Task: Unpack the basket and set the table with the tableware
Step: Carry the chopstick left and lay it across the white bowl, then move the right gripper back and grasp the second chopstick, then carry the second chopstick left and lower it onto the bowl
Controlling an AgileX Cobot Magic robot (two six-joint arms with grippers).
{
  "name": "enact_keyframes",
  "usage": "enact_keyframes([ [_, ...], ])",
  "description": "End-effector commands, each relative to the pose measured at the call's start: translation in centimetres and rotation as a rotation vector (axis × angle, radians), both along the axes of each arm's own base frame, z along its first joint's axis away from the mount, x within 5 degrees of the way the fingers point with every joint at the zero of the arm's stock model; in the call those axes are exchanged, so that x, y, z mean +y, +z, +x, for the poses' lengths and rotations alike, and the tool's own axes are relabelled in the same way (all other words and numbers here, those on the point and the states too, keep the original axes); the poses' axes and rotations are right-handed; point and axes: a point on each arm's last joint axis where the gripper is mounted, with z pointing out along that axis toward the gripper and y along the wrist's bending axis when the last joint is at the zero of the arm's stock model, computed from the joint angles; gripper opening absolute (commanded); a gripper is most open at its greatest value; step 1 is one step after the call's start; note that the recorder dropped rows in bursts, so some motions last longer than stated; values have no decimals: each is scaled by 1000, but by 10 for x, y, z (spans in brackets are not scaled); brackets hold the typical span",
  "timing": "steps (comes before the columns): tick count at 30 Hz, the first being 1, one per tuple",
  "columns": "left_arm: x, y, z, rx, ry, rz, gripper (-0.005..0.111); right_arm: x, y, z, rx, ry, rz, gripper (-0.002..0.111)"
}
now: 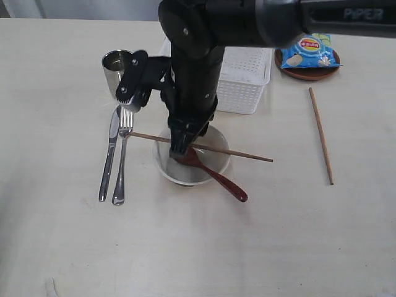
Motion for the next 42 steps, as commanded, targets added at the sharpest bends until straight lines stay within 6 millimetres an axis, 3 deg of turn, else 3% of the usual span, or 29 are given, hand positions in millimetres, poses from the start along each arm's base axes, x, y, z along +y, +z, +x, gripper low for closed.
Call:
enact_keyframes([
  [1,0,-1,0,0,-4,2,0,-22,45,10,-127,-135,67,32],
  [6,0,-1,0,0,-5,-7,0,-74,71,39,-170,-416,136,32],
  [10,0,-1,0,0,-5,-7,0,-138,65,71,-144,-783,172,32],
  [15,0,-1,0,0,-5,-7,0,-203,21,81,-72,-1090,222,32],
  [16,0,-1,0,0,-5,-7,0,-224,0,81,-41,-1180,254,32],
  [18,0,-1,0,0,-5,-7,0,-245,-25,80,12,-1271,278,32],
  [27,0,-1,0,0,-5,-7,0,-246,-76,88,91,-1275,234,32],
  [35,0,-1,0,0,-5,-7,0,-246,-94,89,114,-1279,212,32],
  [37,0,-1,0,0,-5,-7,0,-246,-94,90,112,-1279,213,25],
  [40,0,-1,0,0,-5,-7,0,-246,-94,90,112,-1279,213,4],
  [42,0,-1,0,0,-5,-7,0,-246,-93,89,115,-1279,211,-1],
])
